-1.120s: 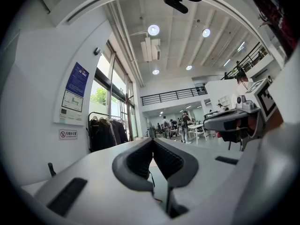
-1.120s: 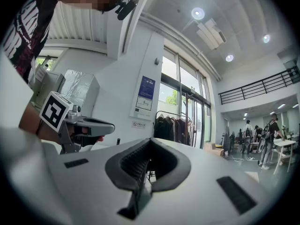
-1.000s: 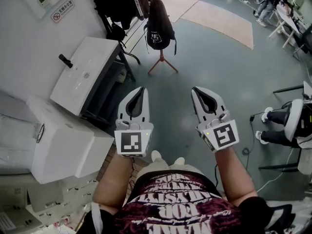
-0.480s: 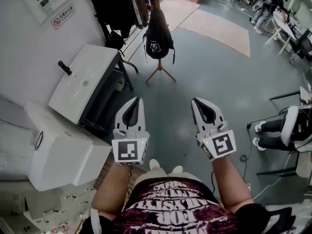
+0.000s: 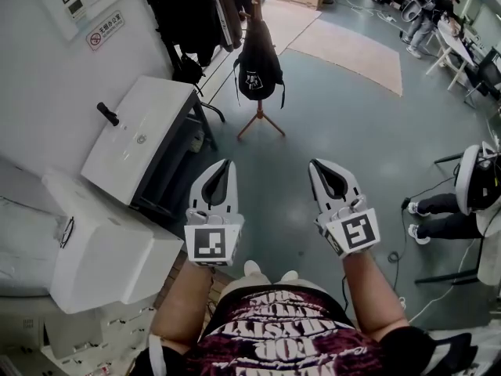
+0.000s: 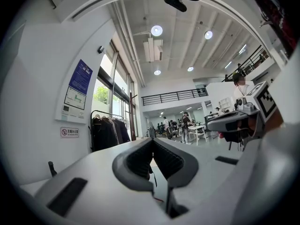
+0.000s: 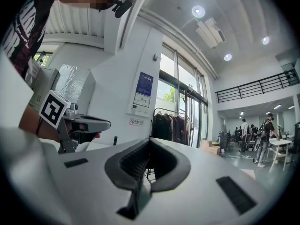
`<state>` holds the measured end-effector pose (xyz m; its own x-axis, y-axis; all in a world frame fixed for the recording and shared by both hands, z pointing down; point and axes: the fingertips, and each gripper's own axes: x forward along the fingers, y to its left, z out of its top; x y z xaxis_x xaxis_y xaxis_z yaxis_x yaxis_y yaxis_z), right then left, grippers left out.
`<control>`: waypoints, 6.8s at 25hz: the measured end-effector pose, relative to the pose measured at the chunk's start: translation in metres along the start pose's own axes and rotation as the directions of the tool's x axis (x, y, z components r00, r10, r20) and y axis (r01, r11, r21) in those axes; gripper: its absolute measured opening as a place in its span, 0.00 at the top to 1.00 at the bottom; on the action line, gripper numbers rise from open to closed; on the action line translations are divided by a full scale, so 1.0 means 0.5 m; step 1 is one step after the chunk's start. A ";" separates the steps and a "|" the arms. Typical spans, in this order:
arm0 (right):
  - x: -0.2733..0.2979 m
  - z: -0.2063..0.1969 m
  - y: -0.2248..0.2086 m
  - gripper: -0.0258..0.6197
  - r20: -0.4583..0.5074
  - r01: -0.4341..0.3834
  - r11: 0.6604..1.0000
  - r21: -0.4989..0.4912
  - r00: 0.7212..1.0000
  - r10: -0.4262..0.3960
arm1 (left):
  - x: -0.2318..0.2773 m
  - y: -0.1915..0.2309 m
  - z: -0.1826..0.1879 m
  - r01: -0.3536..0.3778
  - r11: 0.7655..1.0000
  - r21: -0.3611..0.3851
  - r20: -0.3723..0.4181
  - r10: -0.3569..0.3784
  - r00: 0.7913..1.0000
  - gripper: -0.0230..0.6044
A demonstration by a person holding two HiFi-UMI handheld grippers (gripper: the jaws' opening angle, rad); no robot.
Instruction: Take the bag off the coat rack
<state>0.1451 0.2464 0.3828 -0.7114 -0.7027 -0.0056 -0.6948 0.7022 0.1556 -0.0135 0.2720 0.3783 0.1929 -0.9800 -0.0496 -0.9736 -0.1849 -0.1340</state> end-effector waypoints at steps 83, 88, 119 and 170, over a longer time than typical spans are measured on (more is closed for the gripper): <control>0.358 -0.102 -0.335 0.96 -0.010 -0.085 0.992 0.089 0.996 0.086 | 0.457 0.149 -0.056 -0.128 0.992 0.019 0.012 0.128 0.992 0.96; 0.366 -0.098 -0.352 0.96 -0.019 -0.085 0.993 0.078 0.996 0.087 | 0.478 0.147 -0.062 -0.132 0.991 0.022 0.013 0.132 0.991 0.96; 0.616 -0.130 -0.347 0.96 -0.060 -0.068 0.994 0.081 0.996 0.073 | 0.642 0.284 -0.130 0.029 0.999 -0.016 -0.011 -0.029 1.000 0.96; 0.851 -0.178 -0.429 0.96 -0.112 -0.049 0.994 0.094 0.992 0.059 | 0.847 0.443 -0.202 0.054 0.995 -0.082 -0.087 -0.062 0.994 0.96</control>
<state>0.0006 -0.2136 0.4350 -0.7349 -0.6685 0.1142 -0.6663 0.7431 0.0621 -0.1597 -0.1914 0.4275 0.2411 -0.9695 0.0448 -0.9684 -0.2434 -0.0550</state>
